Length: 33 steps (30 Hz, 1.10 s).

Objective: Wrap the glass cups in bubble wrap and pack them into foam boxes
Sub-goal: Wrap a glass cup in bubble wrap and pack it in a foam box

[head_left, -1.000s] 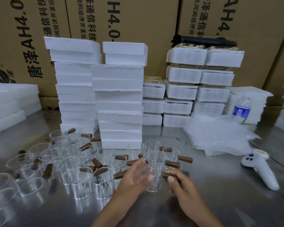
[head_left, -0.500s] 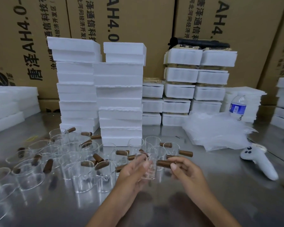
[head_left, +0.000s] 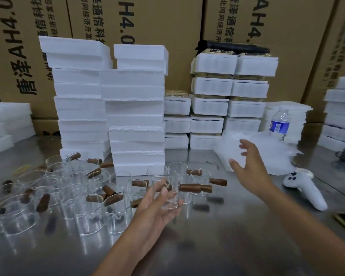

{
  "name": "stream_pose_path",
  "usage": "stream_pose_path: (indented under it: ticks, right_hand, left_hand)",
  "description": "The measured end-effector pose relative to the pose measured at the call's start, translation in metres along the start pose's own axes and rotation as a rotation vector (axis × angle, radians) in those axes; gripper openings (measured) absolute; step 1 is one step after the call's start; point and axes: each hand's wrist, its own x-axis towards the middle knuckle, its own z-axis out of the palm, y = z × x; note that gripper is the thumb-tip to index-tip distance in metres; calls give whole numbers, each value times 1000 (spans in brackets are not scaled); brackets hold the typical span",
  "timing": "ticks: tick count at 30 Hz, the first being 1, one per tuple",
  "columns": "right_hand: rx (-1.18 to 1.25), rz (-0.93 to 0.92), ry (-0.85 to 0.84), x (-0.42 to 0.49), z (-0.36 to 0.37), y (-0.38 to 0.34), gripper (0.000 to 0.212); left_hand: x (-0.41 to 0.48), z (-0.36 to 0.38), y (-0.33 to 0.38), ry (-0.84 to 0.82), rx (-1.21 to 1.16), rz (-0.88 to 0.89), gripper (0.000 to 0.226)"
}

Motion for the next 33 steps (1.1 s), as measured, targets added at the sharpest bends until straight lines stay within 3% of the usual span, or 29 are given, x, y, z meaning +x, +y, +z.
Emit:
stream_pose_path:
  ticks: [2, 6, 10, 14, 16, 19, 24, 27, 30, 33]
  right_hand:
    - [-325, -20, -57, 15, -4, 18, 67]
    - [-767, 98, -213, 31, -5, 48, 67]
    - [-951, 155, -160, 32, -3, 58, 59]
    - [-1158, 34, -104, 30, -4, 54, 30]
    - [-1183, -4, -89, 28, -5, 52, 28]
    - [-993, -13, 7, 27, -4, 45, 27]
    - [-242, -20, 286, 18, -5, 11, 21]
    - [94, -97, 180, -8, -3, -23, 10]
    - [176, -255, 64, -50, 2, -48, 14]
    - [182, -253, 39, -82, 18, -58, 9]
  left_hand:
    - [0, -1, -2, -7, 29, -2, 55]
    - [2, -4, -3, -44, 44, 4, 53]
    - [3, -3, -4, -71, 35, 7, 54]
    - [4, -2, -4, -70, 37, 10, 54]
    - [5, -2, -4, -81, 37, 8, 53]
    - [3, -1, -3, -71, 16, 17, 57]
    - [-2, 4, 4, -84, -34, 23, 96]
    - [-5, 4, 11, -91, -101, 48, 98]
    - [-10, 5, 19, -101, -147, 68, 89]
    - [-16, 7, 26, -72, -173, 66, 94]
